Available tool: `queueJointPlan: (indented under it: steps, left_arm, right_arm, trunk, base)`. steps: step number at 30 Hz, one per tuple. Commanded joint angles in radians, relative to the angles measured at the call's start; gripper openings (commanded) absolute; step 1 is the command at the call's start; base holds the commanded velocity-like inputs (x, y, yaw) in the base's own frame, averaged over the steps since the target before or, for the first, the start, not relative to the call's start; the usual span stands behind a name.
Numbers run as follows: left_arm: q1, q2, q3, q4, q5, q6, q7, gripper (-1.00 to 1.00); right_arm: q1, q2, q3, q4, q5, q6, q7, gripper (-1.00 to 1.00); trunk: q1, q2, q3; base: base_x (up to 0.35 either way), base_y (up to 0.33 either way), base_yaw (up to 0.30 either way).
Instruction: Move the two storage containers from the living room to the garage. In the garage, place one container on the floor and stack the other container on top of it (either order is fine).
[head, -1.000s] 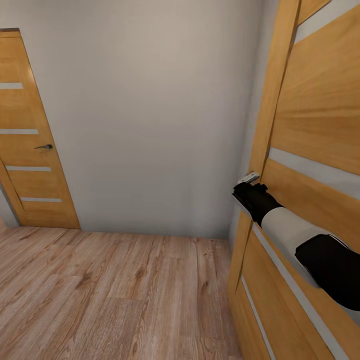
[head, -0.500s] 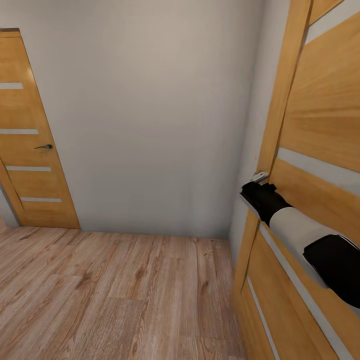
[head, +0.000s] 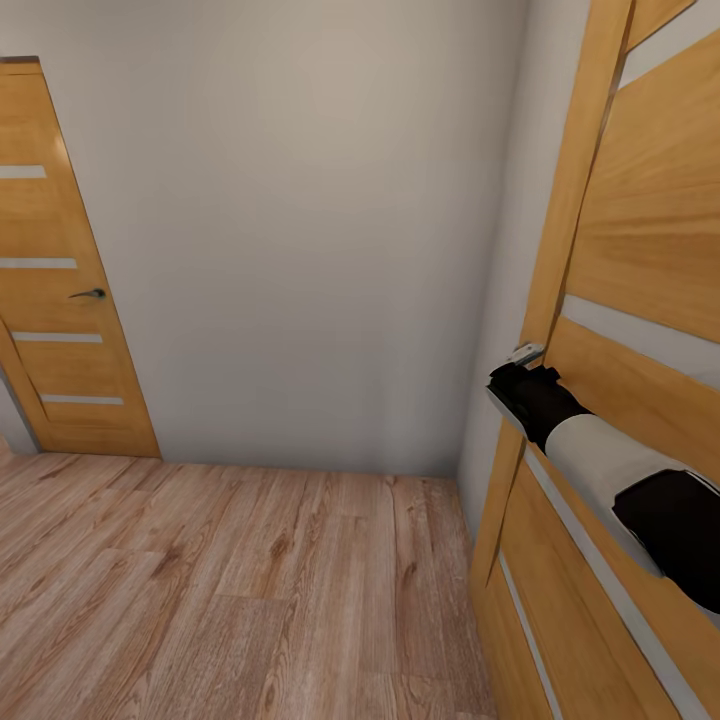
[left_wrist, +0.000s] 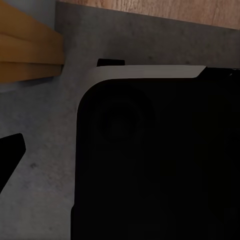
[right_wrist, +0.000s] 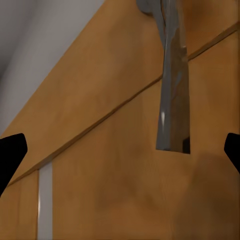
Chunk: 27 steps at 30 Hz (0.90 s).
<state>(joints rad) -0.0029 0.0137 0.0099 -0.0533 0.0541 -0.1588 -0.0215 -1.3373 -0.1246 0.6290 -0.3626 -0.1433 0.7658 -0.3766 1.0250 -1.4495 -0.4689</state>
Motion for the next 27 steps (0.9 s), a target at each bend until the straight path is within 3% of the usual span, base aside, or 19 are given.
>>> queueJointPlan:
  steps: [1,19,24,27]
  left_arm:
    - [0.0,0.0,0.001,0.0,0.006,-0.002,-0.002,1.0]
    - [0.0,0.0,0.001,0.0,0.006,-0.002,-0.003,1.0]
    - [0.0,0.0,0.001,0.0,0.006,-0.002,-0.002,1.0]
    - [0.0,0.0,0.001,0.0,0.006,-0.002,-0.002,1.0]
  right_arm:
    - [-0.001,-0.008,0.006,-0.001,0.009,0.012,-0.01,1.0]
    - [0.0,-0.036,0.005,-0.004,0.008,0.01,-0.01,1.0]
    - [0.0,-0.02,0.006,-0.009,0.009,0.012,-0.01,1.0]
    - [0.0,0.017,0.007,-0.01,0.01,0.018,-0.01,1.0]
  trunk:
    - [0.0,-0.001,-0.001]
    - [0.0,-0.001,-0.001]
    - [0.0,-0.001,-0.001]
    - [0.0,-0.001,-0.001]
  base:
    - [0.0,0.0,0.0]
    - [0.0,0.0,0.0]
    - [0.0,0.0,0.0]
    - [0.0,0.0,0.0]
